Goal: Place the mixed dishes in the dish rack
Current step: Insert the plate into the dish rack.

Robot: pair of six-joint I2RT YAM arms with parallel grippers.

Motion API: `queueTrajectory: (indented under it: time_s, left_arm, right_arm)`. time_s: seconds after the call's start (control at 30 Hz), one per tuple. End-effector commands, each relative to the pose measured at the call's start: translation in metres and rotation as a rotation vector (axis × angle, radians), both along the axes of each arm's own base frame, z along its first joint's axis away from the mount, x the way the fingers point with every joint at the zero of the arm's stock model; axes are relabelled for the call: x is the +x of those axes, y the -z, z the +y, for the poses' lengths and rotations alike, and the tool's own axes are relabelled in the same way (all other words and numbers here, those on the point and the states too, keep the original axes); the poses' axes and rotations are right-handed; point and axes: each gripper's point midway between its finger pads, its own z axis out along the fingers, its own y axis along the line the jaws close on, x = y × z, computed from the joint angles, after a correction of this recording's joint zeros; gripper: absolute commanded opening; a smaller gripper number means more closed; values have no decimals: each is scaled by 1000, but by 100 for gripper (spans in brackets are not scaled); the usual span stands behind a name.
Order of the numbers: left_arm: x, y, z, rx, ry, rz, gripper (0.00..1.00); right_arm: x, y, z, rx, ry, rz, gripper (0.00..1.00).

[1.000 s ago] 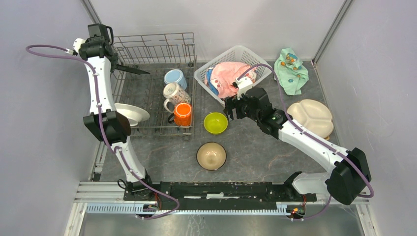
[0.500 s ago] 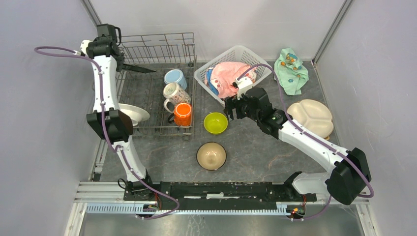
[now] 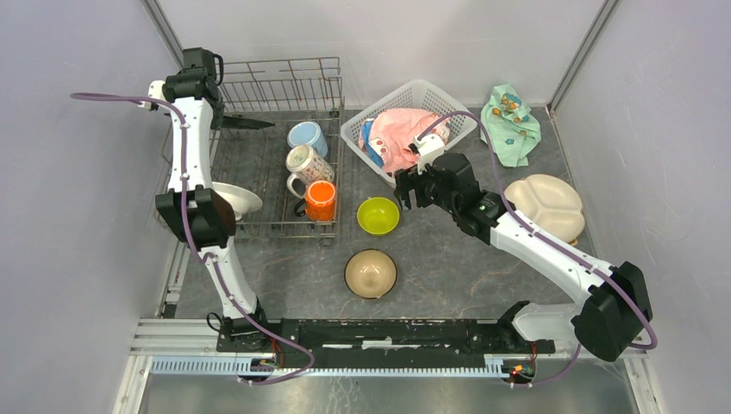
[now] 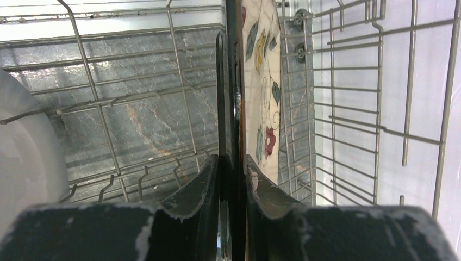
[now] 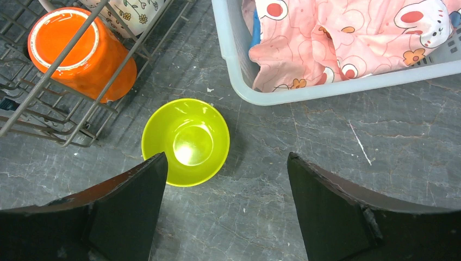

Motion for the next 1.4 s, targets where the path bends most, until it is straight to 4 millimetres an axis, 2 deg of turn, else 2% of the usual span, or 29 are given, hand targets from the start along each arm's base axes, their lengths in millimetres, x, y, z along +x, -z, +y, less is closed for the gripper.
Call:
queueTrajectory:
  time_s: [0.0,0.27,0.57,0.87,1.13,1.27,1.37]
  left_arm:
    - [9,-53,25,50,-168,-216,2]
    - [12,-64,24,51,-142,-234,2]
    - [-4,-69,23,49,-157,-217,2]
    - [-13,-80,21,52,-146,-230,2]
    - [-11,-104,21,61,-133,-310,2]
    - [-6,-125,20,79,-105,-377,2]
    - [-10,-134,20,89,-100,-394,2]
  right_arm:
    - [5,-15,-5,13,16,-64,87]
    - [6,-12,-5,13,17,-58,88]
    - [3,-14,0,36,-5,-51,87]
    - [-2,-16,-1,65,-5,-48,87]
    - [-7,-15,-2,79,-5,-43,87]
    - [-7,-16,-2,81,-6,-45,86]
    - [-7,-16,-3,80,-4,-47,86]
